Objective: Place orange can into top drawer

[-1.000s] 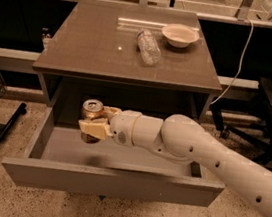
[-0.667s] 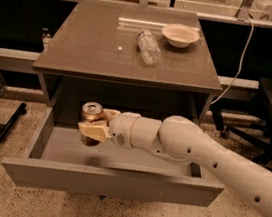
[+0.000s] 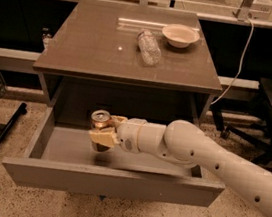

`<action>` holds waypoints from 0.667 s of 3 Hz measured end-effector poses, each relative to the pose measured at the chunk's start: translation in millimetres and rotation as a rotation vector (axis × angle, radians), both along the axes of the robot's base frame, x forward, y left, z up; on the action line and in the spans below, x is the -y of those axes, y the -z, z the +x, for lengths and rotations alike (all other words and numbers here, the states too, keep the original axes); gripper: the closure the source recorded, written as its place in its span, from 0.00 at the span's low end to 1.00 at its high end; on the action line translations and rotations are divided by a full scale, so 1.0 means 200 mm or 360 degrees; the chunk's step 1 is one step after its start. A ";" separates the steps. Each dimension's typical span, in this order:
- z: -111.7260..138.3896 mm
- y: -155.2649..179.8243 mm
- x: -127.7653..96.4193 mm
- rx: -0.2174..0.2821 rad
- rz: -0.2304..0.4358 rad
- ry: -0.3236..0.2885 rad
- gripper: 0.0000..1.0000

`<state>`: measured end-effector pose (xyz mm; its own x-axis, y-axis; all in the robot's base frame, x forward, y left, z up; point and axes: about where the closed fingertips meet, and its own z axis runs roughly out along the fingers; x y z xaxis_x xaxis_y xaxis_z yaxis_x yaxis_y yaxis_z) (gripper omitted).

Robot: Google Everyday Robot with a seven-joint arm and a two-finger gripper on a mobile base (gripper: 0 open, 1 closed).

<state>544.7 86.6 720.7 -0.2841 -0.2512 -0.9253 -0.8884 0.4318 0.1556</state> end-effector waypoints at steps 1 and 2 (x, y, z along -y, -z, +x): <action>0.08 0.12 0.06 0.0049 -0.0022 -0.0032 0.75; 0.15 0.20 0.08 0.0091 -0.0013 -0.0042 0.51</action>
Offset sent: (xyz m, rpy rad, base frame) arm 0.0474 -0.0261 -0.0570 -0.0027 -0.0893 0.0257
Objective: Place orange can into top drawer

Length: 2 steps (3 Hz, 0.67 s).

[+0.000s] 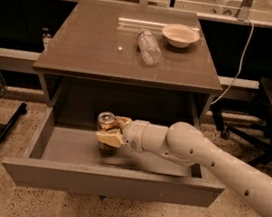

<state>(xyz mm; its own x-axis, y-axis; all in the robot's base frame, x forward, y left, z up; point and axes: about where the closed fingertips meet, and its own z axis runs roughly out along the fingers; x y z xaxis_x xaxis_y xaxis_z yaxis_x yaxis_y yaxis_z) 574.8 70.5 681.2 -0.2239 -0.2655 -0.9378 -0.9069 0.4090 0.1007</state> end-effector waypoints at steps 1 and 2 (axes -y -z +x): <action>0.05 0.04 0.03 0.0014 0.0015 0.0022 0.28; 0.04 0.04 0.02 0.0012 0.0016 0.0013 0.00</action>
Offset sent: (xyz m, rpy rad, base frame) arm 0.0086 -0.0057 -0.0079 0.0086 -0.0077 -0.0122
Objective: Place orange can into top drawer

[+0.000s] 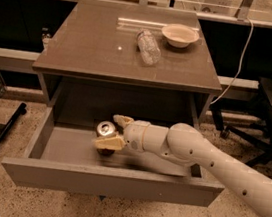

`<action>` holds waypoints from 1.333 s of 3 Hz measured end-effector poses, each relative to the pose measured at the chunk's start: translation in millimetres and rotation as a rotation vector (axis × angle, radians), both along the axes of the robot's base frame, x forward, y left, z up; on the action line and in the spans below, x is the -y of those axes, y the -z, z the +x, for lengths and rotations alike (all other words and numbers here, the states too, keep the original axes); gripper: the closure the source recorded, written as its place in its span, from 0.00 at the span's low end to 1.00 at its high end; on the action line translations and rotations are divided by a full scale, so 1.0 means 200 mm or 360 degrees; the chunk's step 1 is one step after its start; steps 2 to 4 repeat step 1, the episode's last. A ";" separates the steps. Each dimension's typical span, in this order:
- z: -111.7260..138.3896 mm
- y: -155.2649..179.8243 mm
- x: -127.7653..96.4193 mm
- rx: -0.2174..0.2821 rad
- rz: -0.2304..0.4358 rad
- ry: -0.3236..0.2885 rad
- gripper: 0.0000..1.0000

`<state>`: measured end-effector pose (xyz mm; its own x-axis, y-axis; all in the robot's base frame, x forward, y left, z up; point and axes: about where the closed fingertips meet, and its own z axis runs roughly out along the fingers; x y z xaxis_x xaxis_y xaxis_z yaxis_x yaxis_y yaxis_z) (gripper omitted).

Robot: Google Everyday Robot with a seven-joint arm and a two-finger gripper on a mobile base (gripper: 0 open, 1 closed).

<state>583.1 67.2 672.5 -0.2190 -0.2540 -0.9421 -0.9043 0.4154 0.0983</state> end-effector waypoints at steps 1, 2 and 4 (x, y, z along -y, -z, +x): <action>0.00 0.00 0.00 0.0000 0.0000 -0.0001 0.00; 0.00 0.00 0.00 0.0000 0.0000 -0.0001 0.00; 0.00 0.00 0.00 0.0000 0.0000 -0.0001 0.00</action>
Offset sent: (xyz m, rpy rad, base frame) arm 0.0000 0.0000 0.0000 0.0000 0.0000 0.0000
